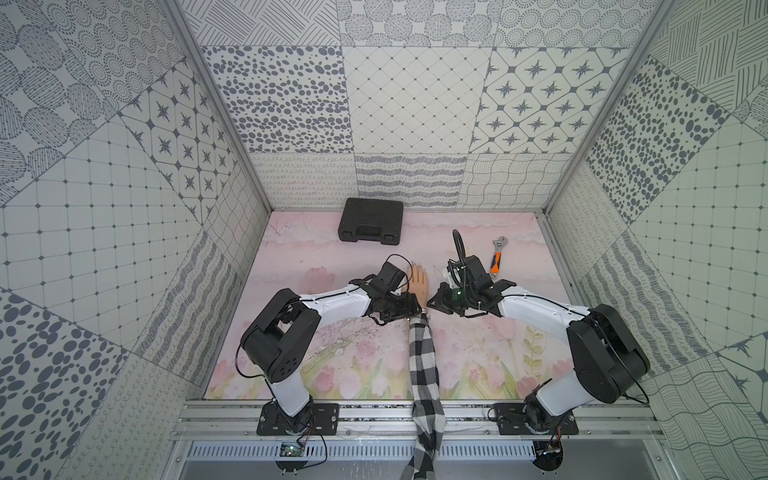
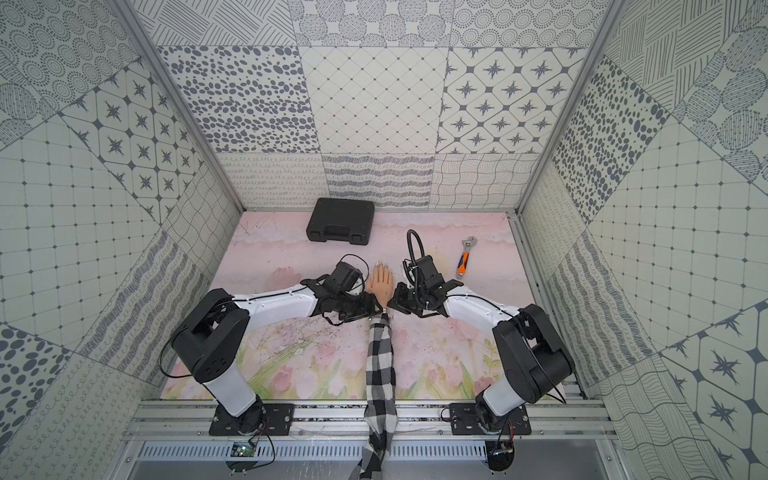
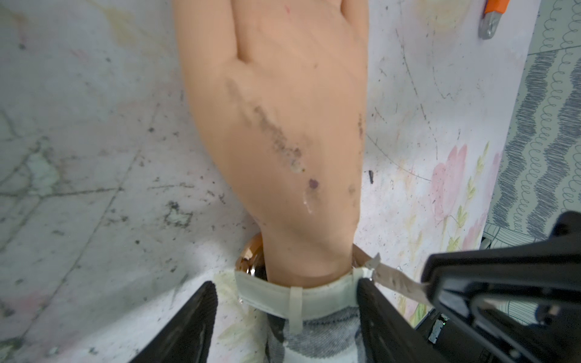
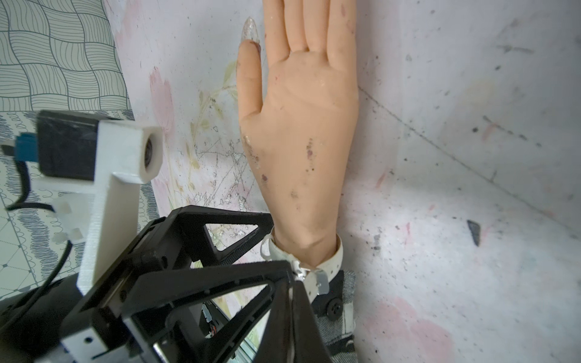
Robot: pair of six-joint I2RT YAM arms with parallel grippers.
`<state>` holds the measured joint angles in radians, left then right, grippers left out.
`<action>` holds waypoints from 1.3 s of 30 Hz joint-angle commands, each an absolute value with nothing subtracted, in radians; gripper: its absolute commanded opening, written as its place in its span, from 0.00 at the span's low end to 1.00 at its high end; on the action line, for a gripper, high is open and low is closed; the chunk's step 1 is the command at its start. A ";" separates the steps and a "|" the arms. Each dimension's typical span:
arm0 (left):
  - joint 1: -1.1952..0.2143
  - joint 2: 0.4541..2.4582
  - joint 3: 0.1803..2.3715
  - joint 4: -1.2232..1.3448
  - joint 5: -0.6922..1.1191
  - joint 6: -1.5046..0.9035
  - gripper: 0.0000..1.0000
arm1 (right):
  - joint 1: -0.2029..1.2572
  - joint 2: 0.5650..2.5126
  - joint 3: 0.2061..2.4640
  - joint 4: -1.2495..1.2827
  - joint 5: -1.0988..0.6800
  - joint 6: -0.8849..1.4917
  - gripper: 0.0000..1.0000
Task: Take off the watch
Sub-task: Untie the watch from the hand.
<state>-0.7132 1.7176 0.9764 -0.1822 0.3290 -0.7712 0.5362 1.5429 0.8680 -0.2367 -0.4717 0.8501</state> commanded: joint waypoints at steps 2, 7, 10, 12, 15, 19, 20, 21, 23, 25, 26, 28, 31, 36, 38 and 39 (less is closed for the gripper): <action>-0.714 1.707 0.956 -0.210 0.294 -0.743 0.70 | 0.519 1.501 0.861 -0.189 -0.492 0.856 0.37; -0.713 1.699 0.946 -0.200 0.289 -0.752 0.70 | 0.476 1.479 0.791 -0.088 -0.538 0.899 0.53; -0.713 1.695 0.945 -0.200 0.287 -0.754 0.71 | 0.459 1.492 0.726 0.035 -0.578 0.950 0.59; -0.715 1.694 0.945 -0.200 0.287 -0.753 0.71 | 0.456 1.511 0.687 0.137 -0.603 0.984 0.61; -0.716 1.693 0.943 -0.202 0.288 -0.753 0.71 | 0.457 1.554 0.623 0.341 -0.639 1.067 0.63; -0.714 1.690 0.940 -0.202 0.287 -0.754 0.71 | 0.457 1.621 0.577 0.550 -0.665 1.155 0.64; -0.715 1.689 0.940 -0.202 0.287 -0.754 0.71 | 0.457 1.636 0.571 0.582 -0.668 1.169 0.64; -0.714 1.689 0.939 -0.201 0.285 -0.753 0.71 | 0.457 1.653 0.563 0.622 -0.669 1.187 0.64; -0.713 1.689 0.939 -0.202 0.286 -0.752 0.71 | 0.457 1.683 0.555 0.678 -0.671 1.218 0.65; -0.714 1.689 0.936 -0.202 0.287 -0.753 0.71 | 0.457 1.705 0.555 0.715 -0.678 1.241 0.65; -0.715 1.689 0.936 -0.200 0.286 -0.753 0.71 | 0.458 1.711 0.557 0.728 -0.681 1.250 0.65; -0.714 1.690 0.936 -0.199 0.286 -0.753 0.71 | 0.459 1.719 0.566 0.733 -0.691 1.262 0.64; -0.714 1.692 0.937 -0.199 0.286 -0.753 0.71 | 0.464 1.717 0.574 0.741 -0.706 1.279 0.62; -0.713 1.694 0.937 -0.198 0.286 -0.753 0.71 | 0.476 1.697 0.574 0.762 -0.730 1.317 0.57; -0.714 1.692 0.937 -0.197 0.286 -0.752 0.71 | 0.483 1.687 0.578 0.764 -0.736 1.324 0.55; -0.714 1.690 0.937 -0.199 0.287 -0.751 0.71 | 0.487 1.684 0.581 0.764 -0.741 1.329 0.55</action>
